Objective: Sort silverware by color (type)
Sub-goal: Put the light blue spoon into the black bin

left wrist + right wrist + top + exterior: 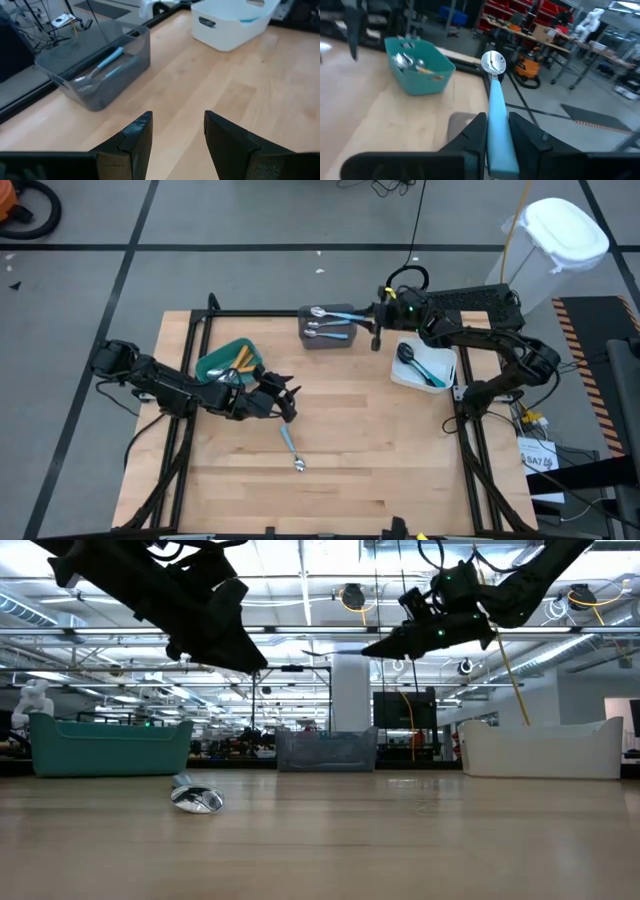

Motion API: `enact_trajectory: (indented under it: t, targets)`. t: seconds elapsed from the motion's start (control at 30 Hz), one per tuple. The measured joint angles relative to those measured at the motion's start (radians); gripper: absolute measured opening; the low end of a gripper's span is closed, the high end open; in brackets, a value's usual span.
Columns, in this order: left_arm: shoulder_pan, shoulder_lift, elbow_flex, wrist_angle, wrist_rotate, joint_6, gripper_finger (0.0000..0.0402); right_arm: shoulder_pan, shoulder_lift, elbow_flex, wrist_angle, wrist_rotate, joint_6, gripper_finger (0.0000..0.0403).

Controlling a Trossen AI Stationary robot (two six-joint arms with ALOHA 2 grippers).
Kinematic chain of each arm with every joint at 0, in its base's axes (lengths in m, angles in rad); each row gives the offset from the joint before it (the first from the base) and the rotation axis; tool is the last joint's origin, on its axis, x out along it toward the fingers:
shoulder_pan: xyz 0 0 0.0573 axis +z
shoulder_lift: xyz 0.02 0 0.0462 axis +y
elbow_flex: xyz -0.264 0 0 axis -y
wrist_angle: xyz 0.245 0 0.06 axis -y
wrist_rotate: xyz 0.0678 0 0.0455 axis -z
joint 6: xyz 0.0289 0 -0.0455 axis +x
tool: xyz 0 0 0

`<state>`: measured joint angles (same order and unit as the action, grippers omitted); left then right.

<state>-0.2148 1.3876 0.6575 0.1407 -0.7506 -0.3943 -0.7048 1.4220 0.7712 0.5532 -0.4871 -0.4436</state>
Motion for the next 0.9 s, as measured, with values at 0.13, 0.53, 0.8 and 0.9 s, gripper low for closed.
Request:
enact_trajectory:
  t: [0.13, 0.53, 0.8, 0.9]
  targets:
    - [0.025, 0.0, 0.0, 0.033, 0.0, 0.0, 0.0177, -0.009, 0.058, 0.085, -0.018, -0.043, 0.059, 0.0059]
    - [0.029, 0.0, 0.0, 0.036, 0.026, -0.003, 0.0177, -0.024, 0.253, 0.292, -0.282, -0.038, 0.06, 0.0059]
    - [0.029, 0.0, 0.0, 0.036, 0.027, -0.005, 0.0177, -0.03, 0.365, 0.33, -0.303, -0.035, 0.058, 0.0059]
    - [0.029, 0.0, 0.0, 0.036, 0.027, -0.007, 0.0177, -0.029, 0.376, 0.33, -0.316, -0.034, 0.058, 0.0059]
